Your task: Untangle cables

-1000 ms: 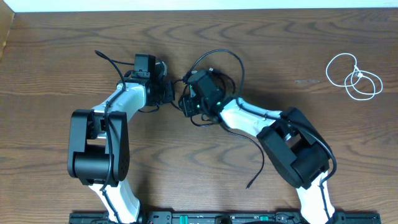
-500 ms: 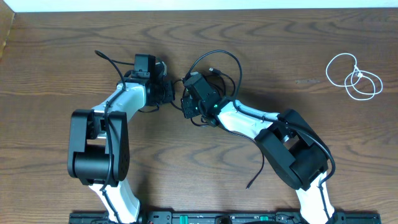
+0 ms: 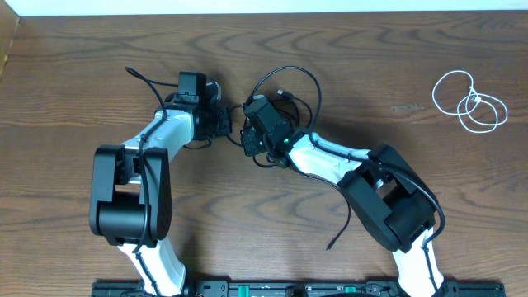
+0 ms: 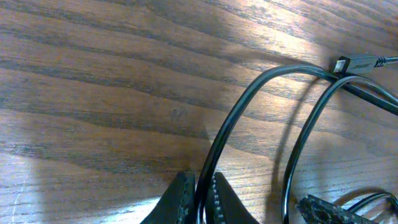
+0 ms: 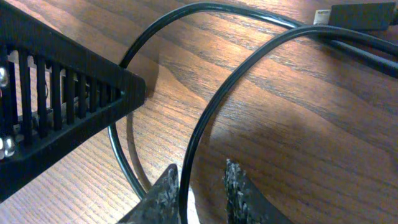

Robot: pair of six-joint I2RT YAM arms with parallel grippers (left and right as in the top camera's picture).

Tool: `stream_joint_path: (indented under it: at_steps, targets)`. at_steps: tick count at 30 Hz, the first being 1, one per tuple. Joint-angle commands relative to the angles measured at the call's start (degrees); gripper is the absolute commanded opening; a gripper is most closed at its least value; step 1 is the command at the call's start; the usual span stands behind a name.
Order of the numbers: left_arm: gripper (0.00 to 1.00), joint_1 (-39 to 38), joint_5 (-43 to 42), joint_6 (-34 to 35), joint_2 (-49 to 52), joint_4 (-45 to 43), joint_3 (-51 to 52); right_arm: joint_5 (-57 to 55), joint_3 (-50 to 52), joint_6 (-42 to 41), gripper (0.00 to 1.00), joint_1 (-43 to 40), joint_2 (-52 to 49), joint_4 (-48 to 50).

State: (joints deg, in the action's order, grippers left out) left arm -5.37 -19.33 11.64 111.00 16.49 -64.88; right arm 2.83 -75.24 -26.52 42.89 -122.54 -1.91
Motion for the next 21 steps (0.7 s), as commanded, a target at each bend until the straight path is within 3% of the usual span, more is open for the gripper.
stream_joint_path:
  at_steps: [1, 9, 13, 21]
  targets:
    - [0.11, 0.0, 0.8, 0.1, 0.2, 0.2, 0.7, -1.2, 0.0, 0.4, 0.21, 0.3, -1.9, 0.3]
    - [0.11, 0.0, 0.8, 0.1, 0.2, 0.2, 0.7, -1.2, 0.0, 0.4, 0.17, 0.3, -3.4, 1.3]
    - [0.11, 0.0, 0.8, 0.1, 0.2, 0.2, 0.7, -1.2, 0.0, 0.4, 0.01, 0.2, -3.4, 1.4]
    - [0.11, 0.0, 0.8, 0.1, 0.2, 0.2, 0.7, -1.2, 0.0, 4.5, 0.01, -0.3, -0.1, 1.1]
